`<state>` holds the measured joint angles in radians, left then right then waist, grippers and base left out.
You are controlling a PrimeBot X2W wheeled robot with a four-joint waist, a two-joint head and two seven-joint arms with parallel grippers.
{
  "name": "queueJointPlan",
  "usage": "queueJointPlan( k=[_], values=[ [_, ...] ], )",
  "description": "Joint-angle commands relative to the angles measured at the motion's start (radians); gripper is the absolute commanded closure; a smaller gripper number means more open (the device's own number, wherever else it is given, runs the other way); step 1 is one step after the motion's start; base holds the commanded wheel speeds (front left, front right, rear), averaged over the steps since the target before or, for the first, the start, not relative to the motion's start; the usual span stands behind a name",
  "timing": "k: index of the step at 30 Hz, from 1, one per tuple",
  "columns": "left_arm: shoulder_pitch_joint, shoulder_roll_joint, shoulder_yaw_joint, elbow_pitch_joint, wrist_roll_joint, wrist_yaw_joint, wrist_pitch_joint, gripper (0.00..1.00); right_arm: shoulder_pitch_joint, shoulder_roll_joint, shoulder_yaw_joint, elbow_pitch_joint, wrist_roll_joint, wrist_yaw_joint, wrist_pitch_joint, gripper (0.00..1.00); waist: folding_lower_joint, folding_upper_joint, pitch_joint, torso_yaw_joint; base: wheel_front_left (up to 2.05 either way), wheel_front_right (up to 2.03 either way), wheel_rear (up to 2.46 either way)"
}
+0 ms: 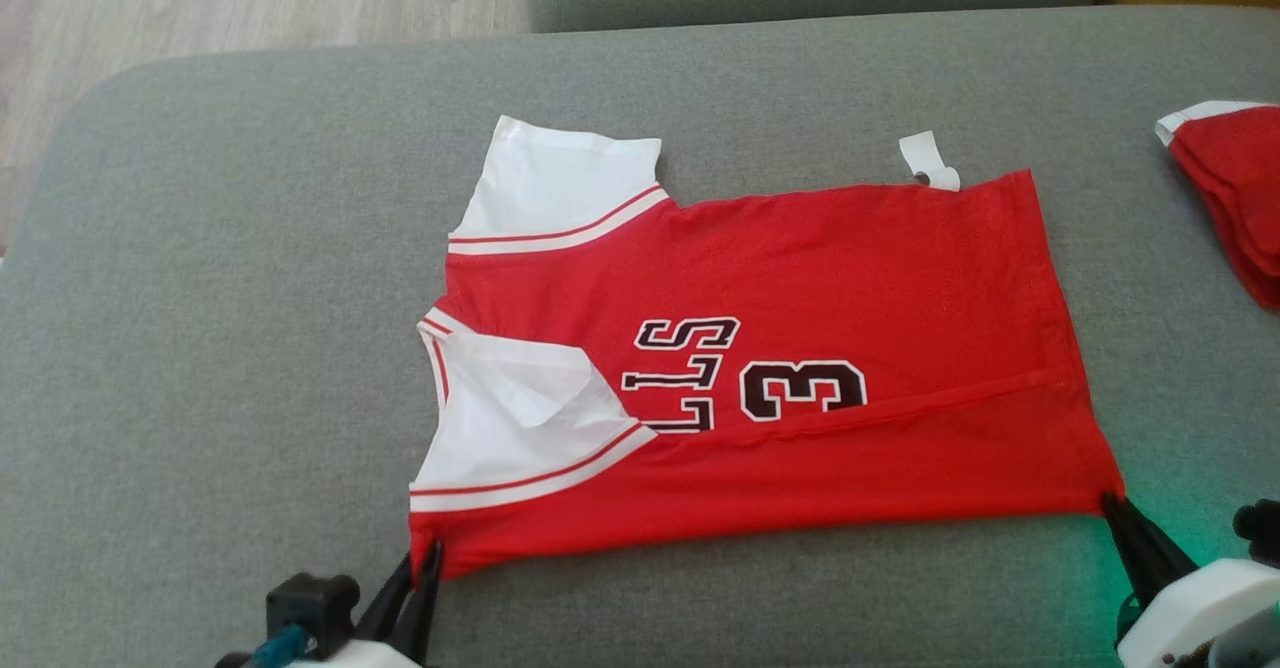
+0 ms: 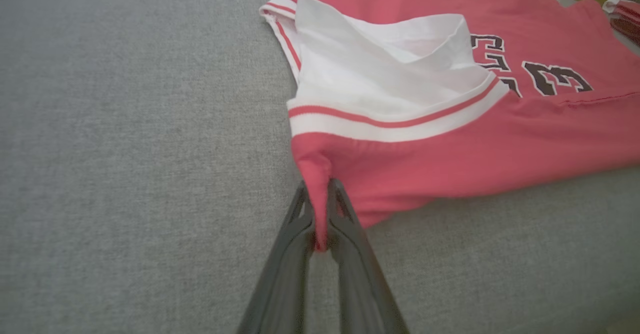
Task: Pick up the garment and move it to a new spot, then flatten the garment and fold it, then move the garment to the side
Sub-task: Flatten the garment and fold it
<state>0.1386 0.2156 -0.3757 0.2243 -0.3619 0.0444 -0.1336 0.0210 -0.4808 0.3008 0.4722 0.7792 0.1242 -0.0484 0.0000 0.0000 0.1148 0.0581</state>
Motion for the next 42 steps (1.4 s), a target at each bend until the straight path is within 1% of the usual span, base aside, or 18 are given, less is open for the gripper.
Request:
queueJointPlan(
  k=[1,2,3,4,5,10,12,15,17,18,21,23,26,28,31,33,36,42],
  values=[
    [-0.027,0.02,0.032,-0.019,0.004,0.005,-0.004,1.0,0.015,-0.031,-0.017,-0.028,-0.019,0.007,0.006,0.95,0.0,0.0,0.003,-0.002,0.0,0.0,0.0],
    [-0.026,0.018,0.029,-0.016,-0.001,0.003,0.004,1.0,0.024,-0.025,-0.033,-0.042,-0.033,0.007,0.015,0.54,0.0,0.0,0.005,-0.003,0.0,0.0,0.0],
    [-0.024,0.014,0.029,-0.012,-0.009,0.003,0.016,0.6,0.032,-0.019,-0.049,-0.054,-0.05,0.007,0.023,0.0,0.0,0.0,0.007,-0.003,0.0,0.0,0.0],
    [-0.023,0.012,0.028,-0.009,-0.016,0.003,0.029,0.26,0.039,-0.011,-0.068,-0.066,-0.065,0.007,0.03,0.0,0.0,0.0,0.009,-0.004,0.0,0.0,0.0],
    [-0.023,0.009,0.03,-0.008,-0.026,0.002,0.038,0.0,0.045,-0.002,-0.085,-0.08,-0.078,0.007,0.037,0.0,0.0,0.0,0.011,-0.004,0.0,0.0,0.0],
    [-0.034,0.028,0.045,-0.068,-0.032,0.015,0.06,0.0,0.065,0.04,-0.177,-0.172,-0.154,0.007,0.042,0.0,0.0,0.0,0.024,-0.013,0.0,0.0,0.0],
    [-0.055,0.04,0.064,-0.131,-0.034,0.026,0.072,0.0,0.063,0.062,-0.207,-0.219,-0.179,0.007,0.04,0.0,0.0,0.0,0.034,-0.023,0.0,0.0,0.0],
    [-0.138,0.08,0.094,-0.25,-0.025,0.035,0.123,0.0,0.053,0.094,-0.239,-0.283,-0.217,0.007,0.038,0.0,0.0,0.0,0.06,-0.034,0.0,0.0,0.0],
    [-0.228,0.12,0.107,-0.306,-0.022,0.017,0.183,0.0,0.041,0.109,-0.245,-0.313,-0.24,0.007,0.046,0.0,0.0,0.0,0.088,-0.041,0.0,0.0,0.0],
    [-0.228,0.12,0.107,-0.306,-0.022,0.017,0.183,0.0,0.041,0.109,-0.245,-0.313,-0.24,0.007,0.046,0.0,0.0,0.0,0.088,-0.041,0.0,0.0,0.0],
    [-0.403,0.178,0.117,-0.327,-0.042,-0.046,0.294,0.0,0.013,0.12,-0.227,-0.348,-0.263,0.007,0.071,0.0,0.0,0.0,0.135,-0.06,0.0,0.0,0.0],
    [-0.528,0.207,0.117,-0.292,-0.062,-0.087,0.375,0.0,-0.01,0.127,-0.22,-0.365,-0.271,0.007,0.08,0.0,0.0,0.0,0.168,-0.076,0.0,0.0,0.0],
    [-0.707,0.225,0.1,-0.201,-0.118,-0.137,0.492,0.0,-0.047,0.13,-0.207,-0.383,-0.275,0.007,0.086,0.0,0.0,0.0,0.224,-0.102,0.0,0.0,0.0],
    [-0.814,0.231,0.082,-0.126,-0.158,-0.156,0.558,0.0,-0.069,0.133,-0.202,-0.393,-0.276,0.007,0.087,0.0,0.0,0.0,0.259,-0.116,0.0,0.0,0.0],
    [-0.957,0.246,0.057,0.001,-0.2,-0.168,0.634,0.0,-0.096,0.142,-0.202,-0.405,-0.28,0.007,0.095,0.0,0.0,0.0,0.314,-0.138,0.0,0.0,0.0],
    [-1.035,0.253,0.05,0.086,-0.221,-0.171,0.66,0.0,-0.109,0.148,-0.202,-0.414,-0.28,0.007,0.1,0.0,0.0,0.0,0.348,-0.154,0.0,0.0,0.0],
    [-1.122,0.266,0.029,0.198,-0.226,-0.173,0.672,0.0,-0.126,0.154,-0.202,-0.426,-0.279,0.007,0.1,0.0,0.0,0.0,0.388,-0.177,0.0,0.0,0.0],
    [-1.206,0.294,-0.029,0.351,-0.22,-0.175,0.648,0.0,-0.135,0.165,-0.205,-0.432,-0.274,0.007,0.089,0.0,0.0,0.0,0.422,-0.208,0.0,0.0,0.0]
  ],
)
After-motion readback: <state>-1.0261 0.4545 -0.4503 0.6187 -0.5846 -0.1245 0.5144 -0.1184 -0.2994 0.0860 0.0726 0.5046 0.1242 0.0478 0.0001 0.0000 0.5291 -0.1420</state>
